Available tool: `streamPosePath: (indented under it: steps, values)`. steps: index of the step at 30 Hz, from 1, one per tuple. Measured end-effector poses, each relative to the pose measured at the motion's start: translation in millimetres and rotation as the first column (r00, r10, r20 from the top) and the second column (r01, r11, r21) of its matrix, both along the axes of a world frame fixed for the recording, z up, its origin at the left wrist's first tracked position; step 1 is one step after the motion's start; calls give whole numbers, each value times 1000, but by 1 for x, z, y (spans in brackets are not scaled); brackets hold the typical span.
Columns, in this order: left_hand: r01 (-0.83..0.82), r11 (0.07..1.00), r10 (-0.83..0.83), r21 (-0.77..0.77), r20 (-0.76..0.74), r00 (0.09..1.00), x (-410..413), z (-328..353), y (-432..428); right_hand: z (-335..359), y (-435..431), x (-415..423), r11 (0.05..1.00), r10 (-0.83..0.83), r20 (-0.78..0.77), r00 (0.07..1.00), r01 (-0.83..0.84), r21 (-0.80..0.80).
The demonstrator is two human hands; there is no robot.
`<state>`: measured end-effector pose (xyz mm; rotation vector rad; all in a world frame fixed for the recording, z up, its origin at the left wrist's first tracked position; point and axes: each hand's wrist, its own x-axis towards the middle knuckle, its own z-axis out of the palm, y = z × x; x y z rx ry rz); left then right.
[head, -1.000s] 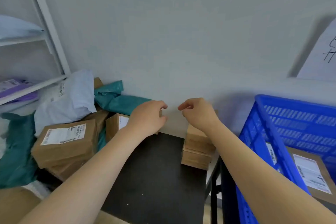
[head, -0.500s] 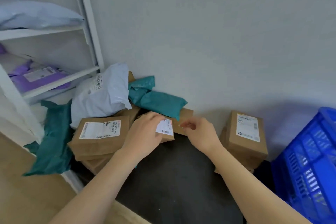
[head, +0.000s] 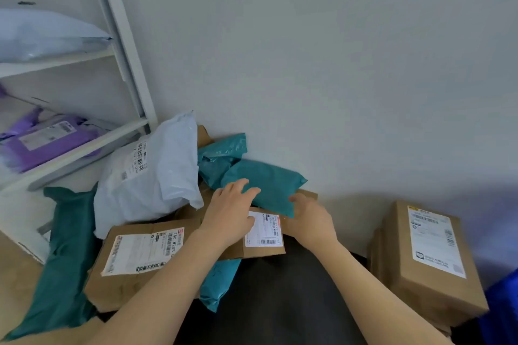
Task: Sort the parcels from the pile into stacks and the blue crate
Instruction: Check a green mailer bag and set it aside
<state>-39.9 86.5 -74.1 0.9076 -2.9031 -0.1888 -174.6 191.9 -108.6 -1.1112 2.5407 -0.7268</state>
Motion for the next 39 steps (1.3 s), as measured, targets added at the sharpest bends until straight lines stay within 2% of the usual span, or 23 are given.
streamPosePath:
  steps: [4,13,19,22,25,30,35,39]
  values:
    - [18,999,-19,44,17,1000,-18,-8,-19,-22,-23,-8,999,17,4,1000,-17,47]
    - [47,994,-51,96,34,998,-42,-21,-50,-34,-58,-19,967,114,-228,967,-56,247]
    - [60,992,-58,115,-20,998,-45,-27,-56,-42,-67,-20,956,114,-230,967,-44,289]
    - [63,992,-53,113,-88,995,-46,-28,-57,-40,-65,-20,972,73,-241,968,-15,234]
    - [55,993,-32,109,-210,977,-47,-26,-53,-33,-58,-21,996,12,-234,972,11,94]
    - [83,995,-59,49,-369,927,-48,-19,-45,-13,-46,-19,995,-78,-155,985,66,-77]
    - [124,992,-117,-21,-514,850,-48,-13,-31,0,-22,-15,972,-122,2,992,120,-201]
    - [149,987,-153,-58,-627,764,-46,-11,-20,8,-2,-15,955,-162,31,986,165,-246]
